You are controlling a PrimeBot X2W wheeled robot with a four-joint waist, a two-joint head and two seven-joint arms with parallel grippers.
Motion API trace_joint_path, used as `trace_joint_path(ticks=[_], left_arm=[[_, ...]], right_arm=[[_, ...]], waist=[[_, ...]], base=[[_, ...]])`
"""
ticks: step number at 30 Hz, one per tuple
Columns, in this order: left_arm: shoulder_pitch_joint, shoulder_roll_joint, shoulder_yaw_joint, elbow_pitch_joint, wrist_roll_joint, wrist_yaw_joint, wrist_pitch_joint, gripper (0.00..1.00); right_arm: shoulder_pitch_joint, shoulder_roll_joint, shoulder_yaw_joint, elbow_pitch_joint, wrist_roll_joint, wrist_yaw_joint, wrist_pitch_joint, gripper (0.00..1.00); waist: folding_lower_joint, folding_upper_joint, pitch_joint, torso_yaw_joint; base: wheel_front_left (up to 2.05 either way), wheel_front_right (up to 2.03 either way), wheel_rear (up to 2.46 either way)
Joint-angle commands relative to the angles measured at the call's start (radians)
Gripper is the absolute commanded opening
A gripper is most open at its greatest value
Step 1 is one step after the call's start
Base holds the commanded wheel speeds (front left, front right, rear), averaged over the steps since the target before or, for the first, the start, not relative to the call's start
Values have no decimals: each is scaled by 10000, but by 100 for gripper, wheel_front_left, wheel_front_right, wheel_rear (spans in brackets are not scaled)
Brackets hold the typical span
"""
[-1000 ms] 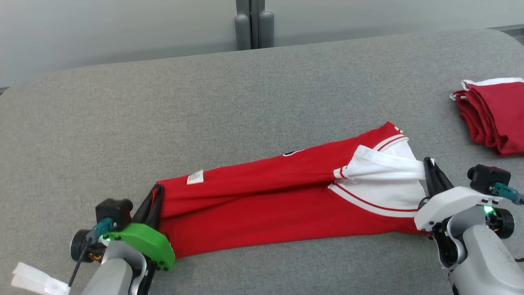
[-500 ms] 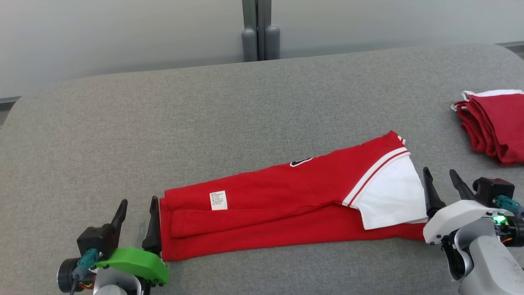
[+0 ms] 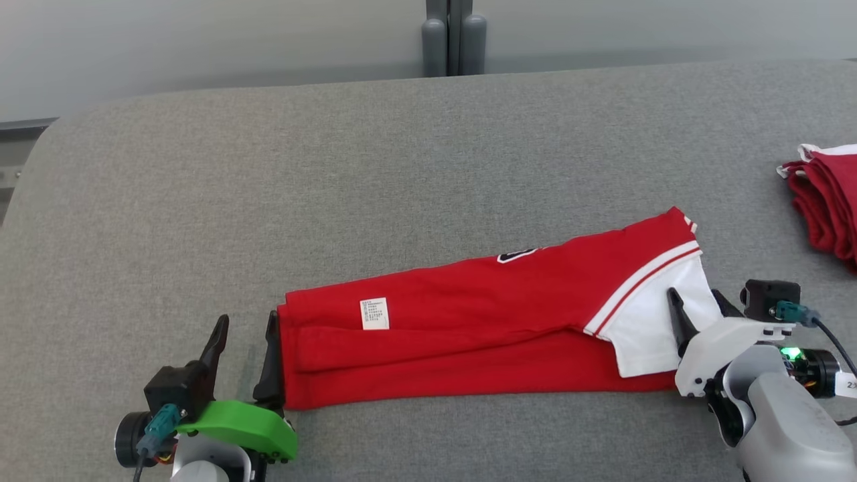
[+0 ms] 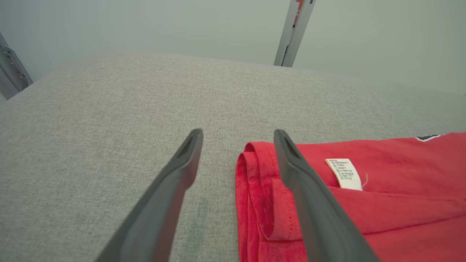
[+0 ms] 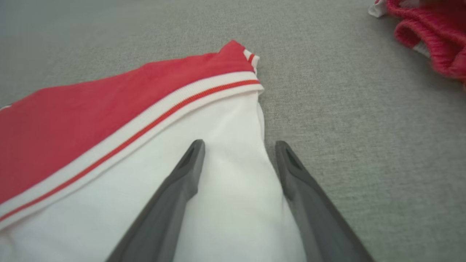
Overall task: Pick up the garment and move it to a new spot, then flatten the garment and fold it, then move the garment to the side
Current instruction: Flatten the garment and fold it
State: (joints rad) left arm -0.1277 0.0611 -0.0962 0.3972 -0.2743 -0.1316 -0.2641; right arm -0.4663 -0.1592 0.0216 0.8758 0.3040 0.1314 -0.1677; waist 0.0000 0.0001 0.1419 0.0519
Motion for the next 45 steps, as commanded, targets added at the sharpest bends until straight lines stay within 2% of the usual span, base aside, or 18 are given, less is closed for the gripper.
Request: trace_joint_path(ticks=[1, 4, 5, 6, 7, 9, 12, 18, 20, 22, 26, 30, 35, 45], left_arm=[[-152, 65, -68, 32, -67, 22, 2, 100], [-156, 88, -203, 42, -140, 21, 2, 100], [-151, 98, -217, 42, -141, 21, 2, 100], [-144, 104, -220, 37, -160, 21, 2, 100], [-127, 112, -208, 32, -194, 21, 2, 100], [-69, 132, -161, 15, -205, 21, 2, 100], [-63, 125, -157, 64, -237, 21, 2, 100], [-321, 170, -212, 69, -240, 20, 2, 100], [-321, 152, -161, 86, -282, 20, 2, 100], [-245, 130, -128, 81, -289, 20, 2, 100], [-72, 83, -197, 199, -314, 20, 3, 100], [-35, 7, -362, 269, -292, 20, 2, 100], [60, -23, -541, 364, -348, 20, 3, 100], [151, -57, -832, 512, -395, 20, 3, 100]], right_arm=[[-68, -46, -7, 360, 42, -17, 8, 100], [71, 161, 136, 948, 299, -17, 74, 100], [140, 280, 255, 1067, 501, -9, 79, 66], [200, 373, 424, 1114, 647, -6, 115, 42], [274, 459, 648, 1087, 810, 15, 70, 0], [359, 464, 956, 961, 1125, 23, -108, 0], [246, -15, 952, 934, 1239, -12, -552, 0], [-226, -592, 103, 809, 908, -28, -972, 0], [-276, -716, -373, 309, 598, -20, -973, 0], [-155, -544, -828, -211, 330, -20, -972, 0], [145, 78, -795, -1498, -172, -17, -974, 0], [661, 553, -96, -2781, 8, -17, -974, 0], [1339, 837, 1523, -3826, 648, -17, -976, 0], [1175, 1042, 4635, -3998, 2043, -17, -746, 0]], waist=[[0, -1, 152, 192], [0, -1, 171, 278], [0, -1, 178, 291], [0, -1, 181, 293], [0, -1, 184, 285], [0, -1, 185, 228], [0, -1, 217, 99], [0, -1, 177, -114], [0, -1, 150, -209], [0, -1, 95, -331], [0, -1, -67, -408], [0, -1, -241, -289], [0, -1, -419, 44], [0, -1, -499, 902]], base=[[0, 0, 0], [0, 0, 0], [0, 0, 0], [0, 0, 0], [0, 0, 0], [0, 0, 0], [0, 0, 0], [0, 0, 0], [0, 0, 0], [0, 0, 0], [0, 0, 0], [0, 0, 0], [0, 0, 0], [0, 0, 0]])
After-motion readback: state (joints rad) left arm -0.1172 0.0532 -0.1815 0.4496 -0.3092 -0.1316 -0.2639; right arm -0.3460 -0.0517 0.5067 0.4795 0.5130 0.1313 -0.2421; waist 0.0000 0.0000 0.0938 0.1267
